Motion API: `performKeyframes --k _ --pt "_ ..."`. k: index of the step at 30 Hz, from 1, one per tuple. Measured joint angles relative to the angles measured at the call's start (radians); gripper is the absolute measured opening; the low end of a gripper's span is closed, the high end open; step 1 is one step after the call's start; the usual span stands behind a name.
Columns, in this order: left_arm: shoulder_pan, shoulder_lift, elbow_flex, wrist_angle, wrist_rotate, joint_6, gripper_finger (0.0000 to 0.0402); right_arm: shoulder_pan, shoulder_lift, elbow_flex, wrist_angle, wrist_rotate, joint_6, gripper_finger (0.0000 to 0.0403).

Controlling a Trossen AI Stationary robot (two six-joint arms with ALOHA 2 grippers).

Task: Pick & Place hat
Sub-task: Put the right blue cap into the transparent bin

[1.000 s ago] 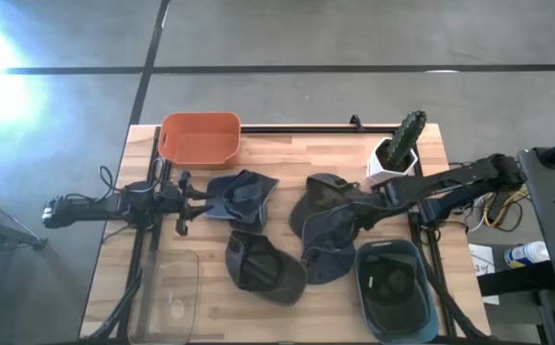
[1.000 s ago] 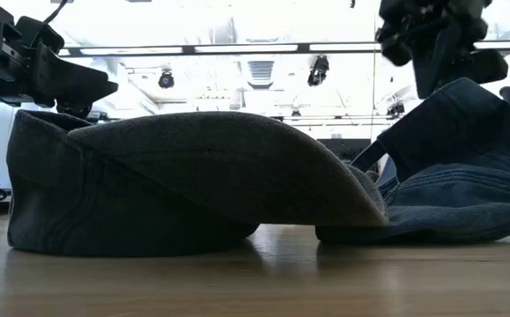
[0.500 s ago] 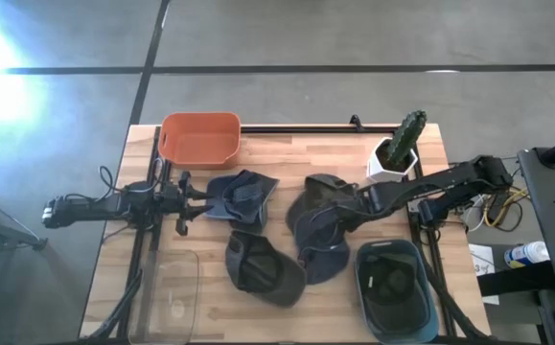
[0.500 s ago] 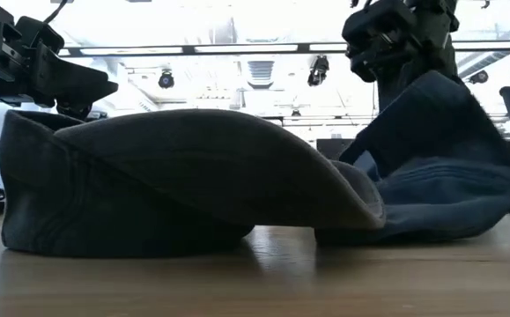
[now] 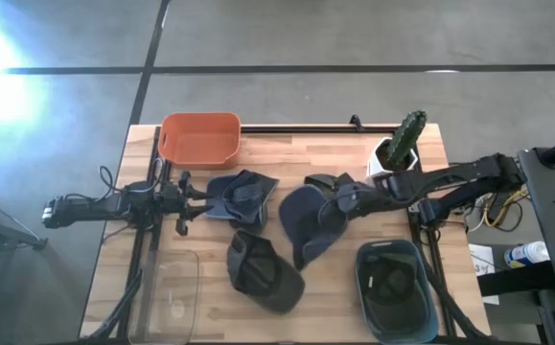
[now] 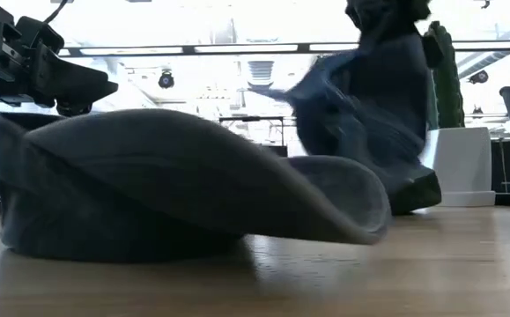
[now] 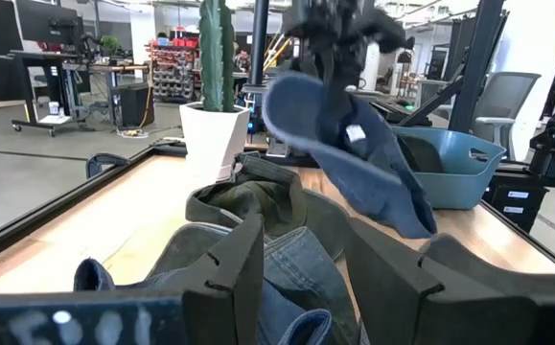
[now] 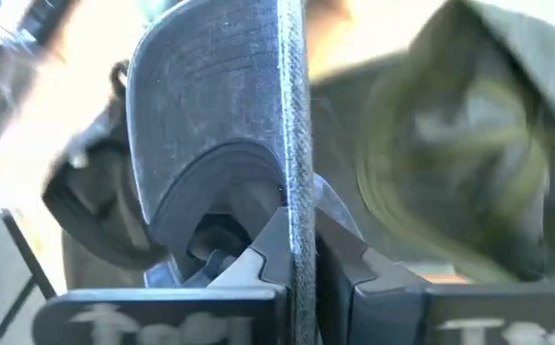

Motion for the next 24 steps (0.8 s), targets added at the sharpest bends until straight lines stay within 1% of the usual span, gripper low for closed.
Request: performKeyframes --k 3,5,6,7,8,12,13,14,17,19,21,24 --pt "0.000 0.000 0.000 0.001 -0.003 -0.002 0.0140 -0.013 0.021 0.059 0.001 0.033 -0.050 0.0014" --pt "0.001 0.002 0.000 0.015 -0.057 -0.027 0.0140 -0.018 0.053 0.097 -0.001 0.054 -0.103 0.0014" --pt "0.000 0.003 0.000 0.029 -0.084 -0.065 0.0140 -0.023 0.072 0.118 -0.002 0.059 -0.127 0.0014" --pt "0.001 0.003 0.000 0.049 -0.088 -0.153 0.0140 -0.027 0.090 0.136 -0.001 0.060 -0.145 0.0014" --pt "-0.001 0.003 0.000 0.080 -0.083 -0.288 0.0140 -0.031 0.111 0.157 -0.003 0.063 -0.163 0.0014" --pt "-0.002 0.003 0.000 0.161 -0.063 -0.931 0.0140 -0.051 0.187 0.247 -0.001 0.102 -0.244 0.0014" --pt "-0.002 0.003 0.000 0.168 -0.063 -1.062 0.0140 -0.057 0.203 0.268 0.001 0.106 -0.266 0.0014" --pt "-0.002 0.003 0.000 0.167 -0.075 -1.131 0.0140 -0.064 0.222 0.290 0.001 0.106 -0.285 0.0014" --pt "-0.001 0.003 0.000 0.165 -0.189 -1.190 0.0140 -0.086 0.273 0.362 0.001 0.101 -0.340 0.0014" --pt "0.000 0.003 0.000 0.179 -0.224 -1.255 0.0140 -0.105 0.301 0.407 -0.002 0.083 -0.361 0.0013" --pt "-0.001 0.003 0.000 0.202 -0.230 -1.269 0.0140 -0.127 0.322 0.440 0.003 0.048 -0.373 0.0013" --pt "-0.003 0.006 0.000 0.263 -0.206 -1.210 0.0140 -0.155 0.355 0.484 0.000 -0.022 -0.375 0.0013"
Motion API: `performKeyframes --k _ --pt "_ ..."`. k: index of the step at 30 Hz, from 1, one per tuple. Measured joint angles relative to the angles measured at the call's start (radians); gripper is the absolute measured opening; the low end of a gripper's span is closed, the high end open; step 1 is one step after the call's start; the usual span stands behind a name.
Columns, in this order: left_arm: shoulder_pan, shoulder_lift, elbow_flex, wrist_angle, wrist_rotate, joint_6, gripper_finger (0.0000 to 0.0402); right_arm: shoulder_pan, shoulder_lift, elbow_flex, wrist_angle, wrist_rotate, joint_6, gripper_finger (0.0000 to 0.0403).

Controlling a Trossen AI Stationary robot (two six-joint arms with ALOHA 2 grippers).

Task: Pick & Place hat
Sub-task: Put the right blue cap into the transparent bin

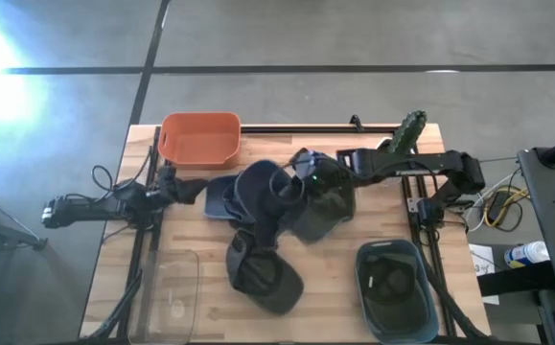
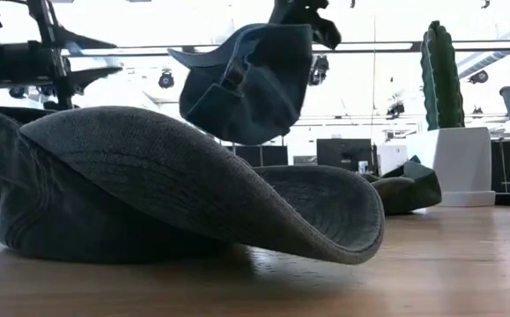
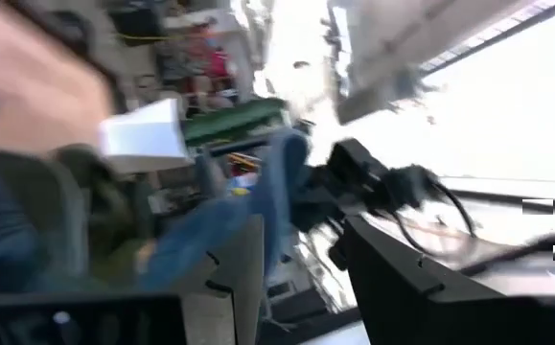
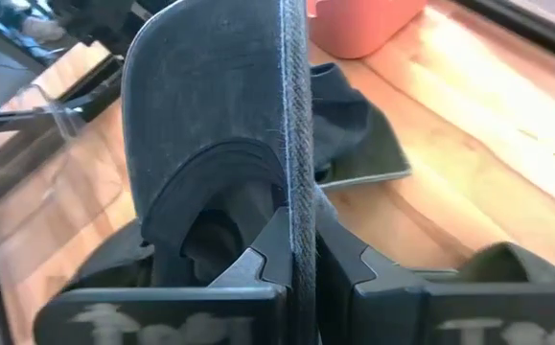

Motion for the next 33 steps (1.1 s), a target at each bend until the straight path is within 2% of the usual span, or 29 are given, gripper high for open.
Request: performKeyframes --k 4,7,11,15,25,33 --pt "-0.001 0.027 0.052 0.000 0.056 0.119 0.0140 -0.022 0.032 0.056 -0.001 -0.068 0.001 0.0013" --pt "-0.002 0.066 0.119 -0.045 0.059 0.233 0.0140 -0.040 0.057 0.101 -0.001 -0.103 0.004 0.0013" --pt "-0.002 0.167 0.199 -0.157 0.059 0.319 0.0140 -0.057 0.088 0.160 0.001 -0.111 0.004 0.0013" --pt "-0.002 0.291 0.248 -0.169 0.059 0.371 0.0140 -0.070 0.110 0.196 0.001 -0.115 0.000 0.0013" --pt "-0.002 0.497 0.355 -0.173 0.060 0.438 0.0140 -0.082 0.131 0.206 0.001 -0.104 0.000 0.0013" --pt "-0.002 0.545 0.397 -0.174 0.056 0.521 0.0140 -0.086 0.122 0.206 -0.039 -0.012 -0.019 0.0013"
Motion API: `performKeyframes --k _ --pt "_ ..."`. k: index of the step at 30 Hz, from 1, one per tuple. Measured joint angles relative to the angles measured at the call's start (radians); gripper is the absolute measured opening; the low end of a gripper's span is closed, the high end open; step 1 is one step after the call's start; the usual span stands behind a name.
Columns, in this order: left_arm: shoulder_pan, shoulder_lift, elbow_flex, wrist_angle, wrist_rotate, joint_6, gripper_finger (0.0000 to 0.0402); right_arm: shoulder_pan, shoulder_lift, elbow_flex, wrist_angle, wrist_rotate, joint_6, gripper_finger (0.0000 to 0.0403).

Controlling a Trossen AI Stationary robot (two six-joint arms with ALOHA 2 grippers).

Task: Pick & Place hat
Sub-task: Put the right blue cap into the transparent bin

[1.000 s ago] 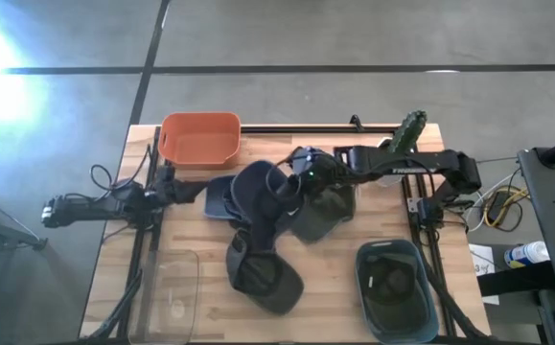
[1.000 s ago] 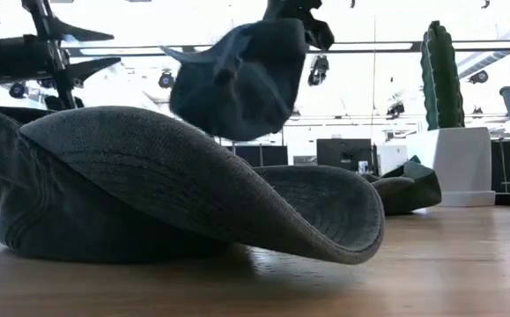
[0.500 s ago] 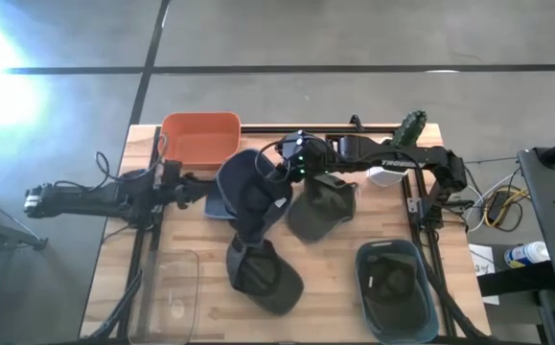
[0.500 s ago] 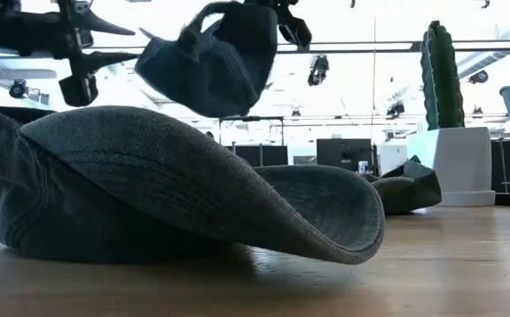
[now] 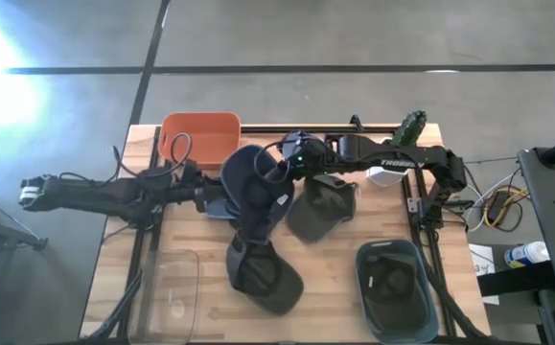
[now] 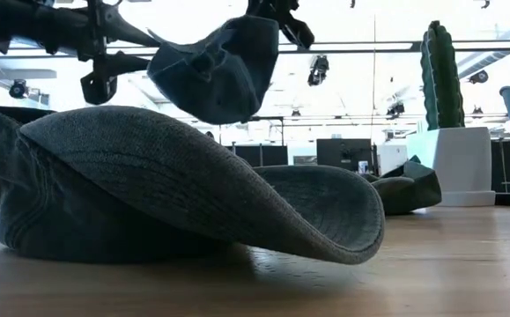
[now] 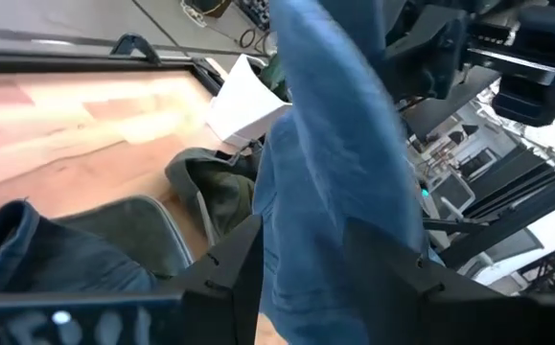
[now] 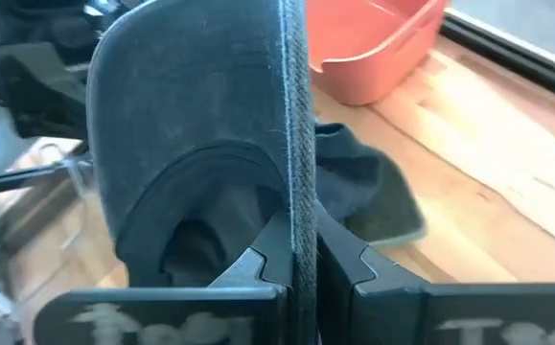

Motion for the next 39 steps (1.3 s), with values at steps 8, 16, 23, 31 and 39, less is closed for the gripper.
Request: performKeyframes --k 8,16,23,31,39 --pt "0.000 -0.015 0.001 -0.037 -0.001 -0.008 0.0140 -0.014 -0.015 -0.002 -0.065 0.066 -0.004 0.0013" --pt "0.000 0.033 0.002 0.043 -0.020 -0.010 0.0140 -0.015 -0.014 -0.002 0.005 0.030 -0.007 0.0013" --pt "0.000 0.107 0.002 0.129 -0.026 -0.025 0.0140 -0.013 -0.008 -0.002 0.022 -0.021 -0.005 0.0013" --pt "0.001 0.153 0.003 0.164 -0.081 -0.005 0.0128 -0.003 0.005 -0.002 0.020 -0.044 0.001 0.0013" --pt "0.001 0.156 0.003 0.157 -0.135 0.004 0.0013 -0.004 0.006 -0.001 0.021 -0.065 0.000 0.0017"
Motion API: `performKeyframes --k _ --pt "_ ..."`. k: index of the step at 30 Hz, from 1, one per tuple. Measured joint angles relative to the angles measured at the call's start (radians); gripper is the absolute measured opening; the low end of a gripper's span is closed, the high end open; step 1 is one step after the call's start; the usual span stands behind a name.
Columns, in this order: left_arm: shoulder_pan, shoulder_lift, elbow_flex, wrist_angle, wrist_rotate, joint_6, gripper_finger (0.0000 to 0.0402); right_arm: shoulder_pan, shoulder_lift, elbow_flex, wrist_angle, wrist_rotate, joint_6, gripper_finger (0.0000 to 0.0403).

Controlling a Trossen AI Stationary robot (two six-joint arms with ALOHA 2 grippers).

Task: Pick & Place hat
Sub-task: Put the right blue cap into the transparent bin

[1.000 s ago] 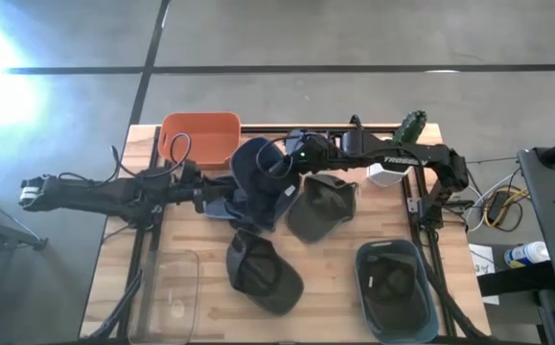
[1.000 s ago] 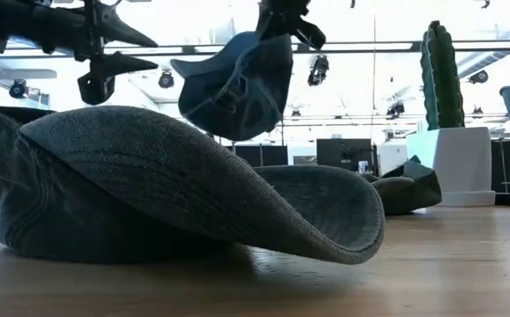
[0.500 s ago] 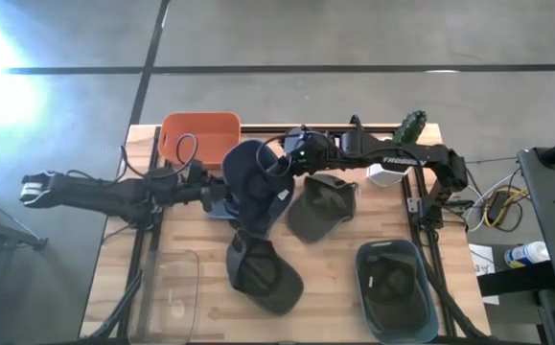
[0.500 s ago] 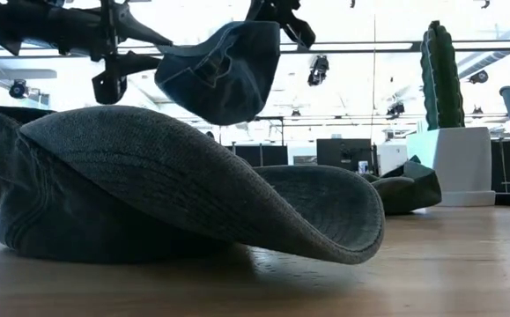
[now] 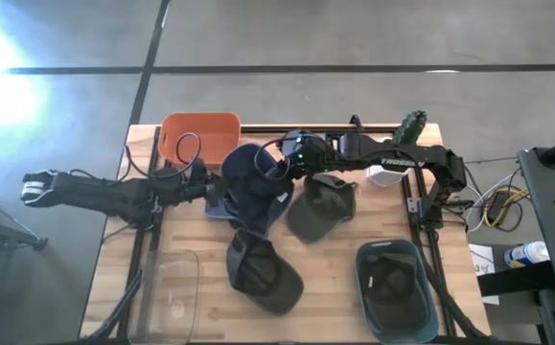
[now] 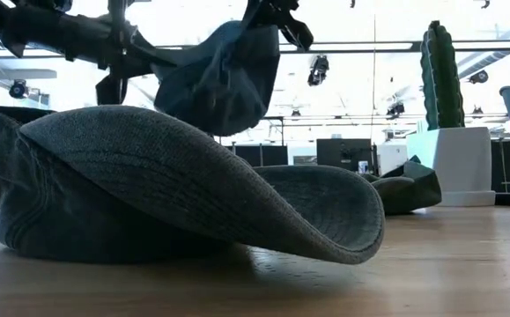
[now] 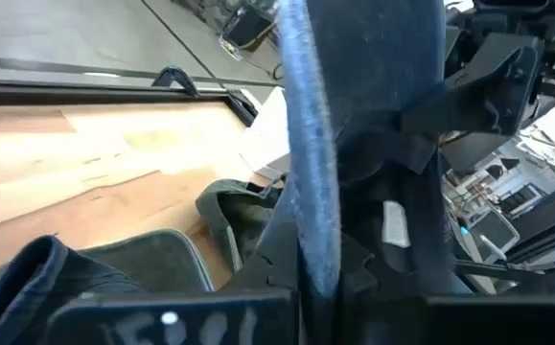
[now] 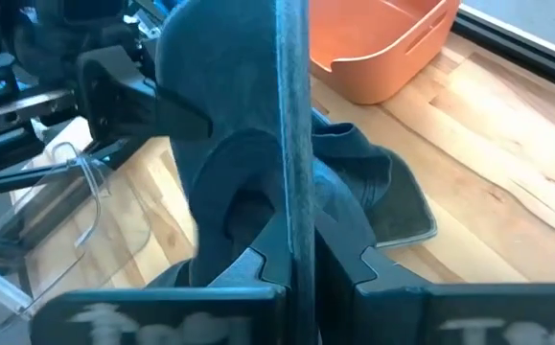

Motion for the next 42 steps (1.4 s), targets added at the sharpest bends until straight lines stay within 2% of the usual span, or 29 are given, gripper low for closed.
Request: performKeyframes --k 5,9,12,15,18,20,24,29,32,35,38,42 --pt "-0.001 -0.002 0.000 0.002 -0.014 0.011 0.0007 0.000 0.000 0.000 -0.006 -0.022 -0.004 0.0056" --pt "-0.001 -0.019 0.008 -0.036 -0.012 -0.031 0.0006 0.000 -0.007 0.000 -0.015 -0.045 -0.006 0.0109" --pt "-0.001 -0.040 0.068 -0.106 0.026 -0.069 0.0006 0.000 -0.025 0.000 -0.027 -0.045 -0.019 0.0151" --pt "-0.013 -0.053 0.211 -0.336 0.073 -0.050 0.0005 0.001 -0.054 0.000 -0.059 -0.042 -0.056 0.0185" --pt "-0.030 -0.025 0.412 -0.740 0.068 0.006 0.0005 -0.001 -0.078 -0.001 -0.100 -0.044 -0.090 0.0208" --pt "-0.038 0.013 0.534 -1.019 0.113 0.041 0.0005 -0.008 -0.099 -0.002 -0.120 -0.033 -0.112 0.0216" --pt "-0.048 0.090 0.735 -1.307 0.267 0.103 0.0005 -0.024 -0.121 0.001 -0.119 -0.026 -0.143 0.0223" --pt "-0.088 0.163 0.911 -1.477 0.506 0.131 0.0012 -0.037 -0.117 -0.002 -0.121 -0.033 -0.161 0.0224" --pt "-0.138 0.195 0.994 -1.566 0.542 0.126 0.0009 -0.040 -0.117 0.000 -0.120 -0.029 -0.170 0.0224" --pt "-0.204 0.228 1.034 -1.707 0.544 0.124 0.0006 -0.038 -0.116 -0.001 -0.120 -0.031 -0.172 0.0224" --pt "-0.277 0.257 1.023 -1.795 0.550 0.098 0.0006 -0.037 -0.116 -0.001 -0.120 -0.034 -0.172 0.0224" --pt "-0.395 0.291 0.963 -1.782 0.562 0.048 0.0007 -0.039 -0.116 -0.001 -0.120 -0.029 -0.169 0.0224"
